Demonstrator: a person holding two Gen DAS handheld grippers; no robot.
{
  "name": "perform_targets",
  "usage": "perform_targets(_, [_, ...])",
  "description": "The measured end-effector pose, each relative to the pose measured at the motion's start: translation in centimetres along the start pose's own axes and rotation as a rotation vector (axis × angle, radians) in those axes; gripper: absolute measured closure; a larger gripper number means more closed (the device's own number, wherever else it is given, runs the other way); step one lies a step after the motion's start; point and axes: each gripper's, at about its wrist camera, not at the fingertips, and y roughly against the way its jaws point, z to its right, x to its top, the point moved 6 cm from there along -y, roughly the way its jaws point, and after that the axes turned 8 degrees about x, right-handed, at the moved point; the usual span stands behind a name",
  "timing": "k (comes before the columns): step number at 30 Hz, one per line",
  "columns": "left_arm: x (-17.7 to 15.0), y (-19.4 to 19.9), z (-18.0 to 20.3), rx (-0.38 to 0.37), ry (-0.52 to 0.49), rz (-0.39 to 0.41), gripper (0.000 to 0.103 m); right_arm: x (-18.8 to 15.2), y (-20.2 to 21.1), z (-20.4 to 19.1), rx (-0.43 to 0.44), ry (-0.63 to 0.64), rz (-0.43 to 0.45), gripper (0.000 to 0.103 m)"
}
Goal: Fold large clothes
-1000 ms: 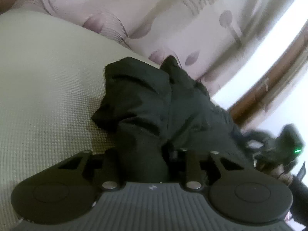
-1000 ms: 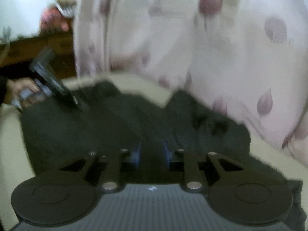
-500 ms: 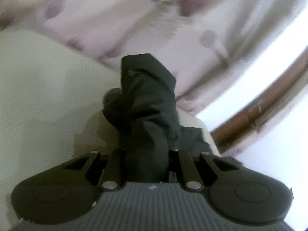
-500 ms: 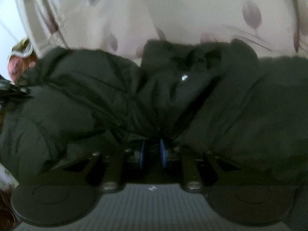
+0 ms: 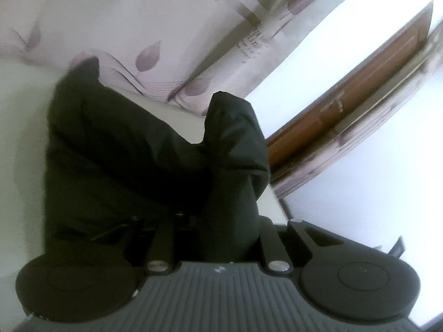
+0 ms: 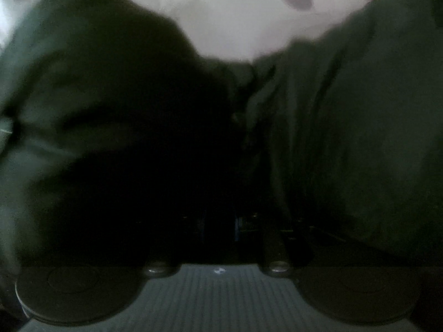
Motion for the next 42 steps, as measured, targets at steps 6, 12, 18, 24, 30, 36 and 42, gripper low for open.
perform_targets(6, [-2.4, -1.9, -0.9, -0.135, 0.084, 0.078, 0.063, -0.1, 9.4, 0.0, 0.089, -0.056, 0.142, 0.059])
perform_targets(12, [-5.8, -2.3, 0.2, -0.196, -0.014, 0.266, 0.052, 2.0, 15.2, -1.3, 0.212, -0.118, 0.235, 0.010])
perform_targets(18, [-9.0, -3.8, 2.3, -0.141, -0.180, 0.407, 0.034, 4.7, 14.0, -3.0, 0.216, -0.145, 0.145, 0.010])
perform_targets(24, [-10.7, -5.5, 4.4, -0.132, -0.342, 0.393, 0.029, 5.6, 11.7, -4.0, 0.191, -0.152, -0.003, 0.007])
perform_targets(30, [-12.5, -6.2, 5.0, -0.124, -0.457, 0.397, 0.024, 6.7, 9.1, -3.5, 0.062, -0.077, -0.090, 0.008])
perform_targets(36, [-11.9, -6.0, 5.1, -0.133, -0.421, 0.429, 0.019, 6.4, 6.4, -4.2, -0.161, 0.248, -0.214, 0.078])
perform_targets(42, [-10.8, 1.4, 2.3, -0.162, -0.157, 0.625, 0.003, 7.6, 6.9, -1.7, -0.230, 0.259, -0.170, 0.083])
